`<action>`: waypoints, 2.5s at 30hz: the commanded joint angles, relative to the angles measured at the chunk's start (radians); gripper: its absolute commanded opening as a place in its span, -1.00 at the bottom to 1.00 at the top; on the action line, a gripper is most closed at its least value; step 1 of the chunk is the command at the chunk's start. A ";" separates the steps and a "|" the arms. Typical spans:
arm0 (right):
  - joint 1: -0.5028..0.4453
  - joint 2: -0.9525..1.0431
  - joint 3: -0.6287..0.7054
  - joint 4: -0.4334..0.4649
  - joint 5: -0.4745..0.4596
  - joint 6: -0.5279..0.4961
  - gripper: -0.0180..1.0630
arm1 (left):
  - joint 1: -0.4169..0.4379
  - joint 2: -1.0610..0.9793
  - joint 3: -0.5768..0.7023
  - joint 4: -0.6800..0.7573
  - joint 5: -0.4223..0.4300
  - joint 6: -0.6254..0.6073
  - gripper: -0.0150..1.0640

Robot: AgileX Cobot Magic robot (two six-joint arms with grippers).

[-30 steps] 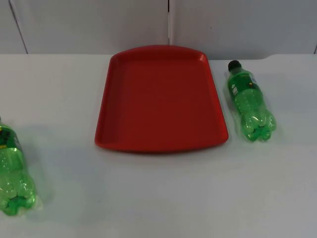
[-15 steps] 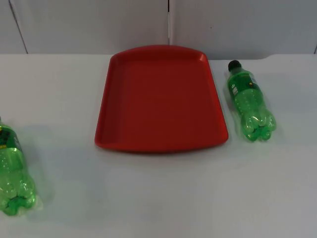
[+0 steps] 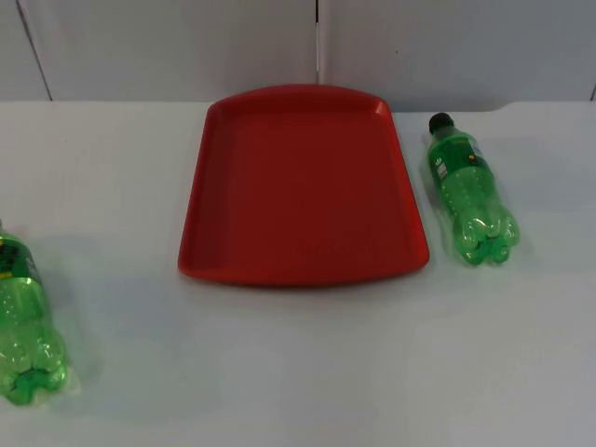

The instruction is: Place the bottle upright on the tray.

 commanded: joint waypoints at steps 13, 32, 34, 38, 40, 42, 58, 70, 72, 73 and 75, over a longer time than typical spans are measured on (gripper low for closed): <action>-0.006 -0.004 0.000 0.002 -0.008 -0.006 0.97 | 0.001 0.294 -0.096 0.041 0.024 -0.146 0.97; -0.006 -0.004 0.000 0.002 -0.008 -0.006 0.97 | 0.001 0.661 -0.096 0.178 -0.034 -0.408 0.97; -0.006 -0.004 0.000 0.002 -0.008 -0.006 0.97 | 0.001 0.697 -0.096 0.178 -0.068 -0.428 0.97; -0.006 -0.004 0.000 0.002 -0.008 -0.006 0.97 | 0.001 0.750 -0.097 0.204 -0.111 -0.460 0.97; -0.006 -0.004 0.000 0.002 -0.008 -0.006 0.97 | 0.009 0.769 -0.099 0.205 -0.124 -0.464 0.97; -0.006 -0.004 0.000 0.002 -0.008 -0.006 0.97 | 0.020 0.807 -0.115 0.188 -0.120 -0.464 0.97; -0.006 -0.004 0.000 0.002 -0.008 -0.006 0.97 | 0.036 0.926 -0.146 0.250 -0.230 -0.515 0.97; -0.006 -0.004 0.000 0.002 -0.008 -0.006 0.97 | 0.036 0.998 -0.142 0.333 -0.277 -0.594 0.97; -0.006 -0.004 0.000 0.002 -0.008 -0.006 0.97 | 0.036 0.998 -0.128 0.333 -0.312 -0.608 0.97; -0.006 -0.004 0.000 0.002 -0.008 -0.006 0.97 | 0.036 0.998 -0.111 0.335 -0.343 -0.611 0.97; -0.006 -0.004 0.000 0.002 -0.008 -0.006 0.97 | 0.036 0.998 -0.100 0.335 -0.364 -0.613 0.97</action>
